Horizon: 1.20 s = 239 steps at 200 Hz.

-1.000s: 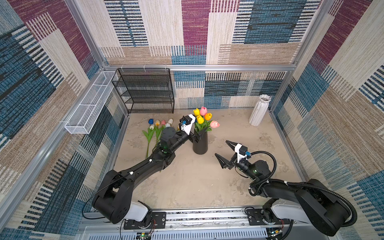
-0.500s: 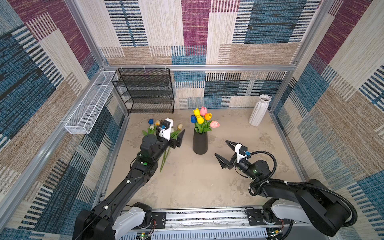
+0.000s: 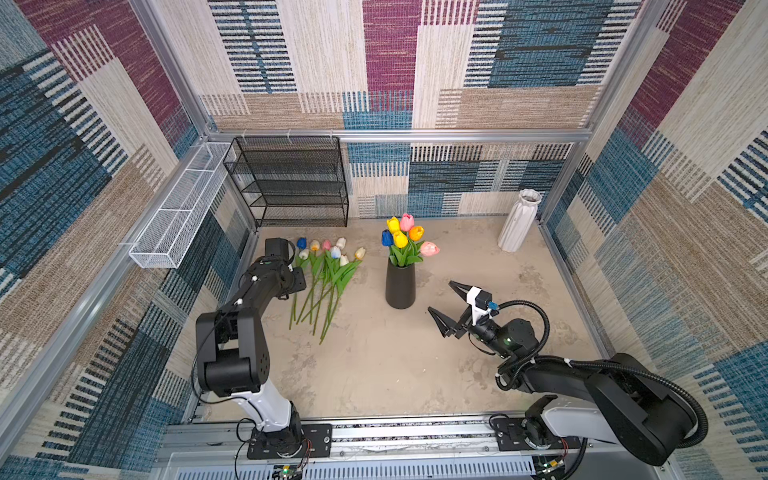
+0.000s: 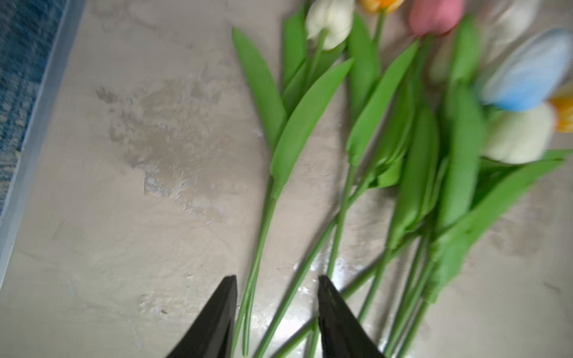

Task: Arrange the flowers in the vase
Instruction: 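Open the left gripper and move it back to the tulips on the table, then close the left gripper on a white tulip stem and lift it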

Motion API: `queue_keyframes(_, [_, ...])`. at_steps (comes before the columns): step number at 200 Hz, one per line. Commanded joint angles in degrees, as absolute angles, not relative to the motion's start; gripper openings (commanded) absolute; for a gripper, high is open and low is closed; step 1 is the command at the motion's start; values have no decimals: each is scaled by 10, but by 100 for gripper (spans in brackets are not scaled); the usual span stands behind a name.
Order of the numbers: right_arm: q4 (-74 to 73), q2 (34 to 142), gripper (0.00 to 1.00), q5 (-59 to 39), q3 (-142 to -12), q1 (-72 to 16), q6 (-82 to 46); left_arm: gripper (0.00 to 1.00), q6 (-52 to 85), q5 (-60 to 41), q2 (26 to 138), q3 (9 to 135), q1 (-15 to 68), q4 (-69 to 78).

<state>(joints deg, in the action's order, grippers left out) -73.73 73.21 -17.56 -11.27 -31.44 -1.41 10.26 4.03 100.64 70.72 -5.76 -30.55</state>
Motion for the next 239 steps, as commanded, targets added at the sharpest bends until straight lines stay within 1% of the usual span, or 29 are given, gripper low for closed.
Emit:
queue_keyframes(1, [-755,730,100,-180,-117,-315,-12,41,60,53,1067,758,-59,-407])
queue_keyframes(35, [-756,730,100,-180,-116,-315,-13,39,39,45,1116,791,-61,-415])
queue_keyframes(46, [-755,729,100,-179,-116,-315,-13,33,39,47,1127,799,-61,-417])
queue_keyframes(82, [-753,727,100,-177,-116,-315,-11,19,36,45,1138,814,-60,-420])
queue_keyframes(94, [-753,726,100,-176,-115,-315,-11,17,34,46,1140,817,-61,-420])
queue_keyframes(115, [-753,725,100,-177,-115,-315,-11,12,32,45,1139,818,-61,-422])
queue_keyframes(140, [-752,725,100,-175,-116,-315,-11,12,28,48,1135,817,-60,-422])
queue_keyframes(143, [-752,725,100,-175,-116,-315,-11,14,27,48,1135,818,-60,-422])
queue_keyframes(149, [-752,725,100,-176,-115,-315,-11,22,26,47,1137,820,-61,-421])
queue_keyframes(153, [-752,724,100,-177,-115,-315,-11,23,24,46,1137,820,-60,-422])
queue_keyframes(185, [-751,725,100,-178,-116,-315,-11,23,18,46,1151,825,-61,-420])
queue_keyframes(196, [-751,724,100,-177,-116,-315,-11,18,18,46,1154,826,-60,-421])
queue_keyframes(211, [-751,723,100,-178,-116,-315,-11,17,19,52,1152,824,-61,-420])
queue_keyframes(239, [-751,722,100,-177,-115,-315,-11,11,21,55,1143,821,-59,-421])
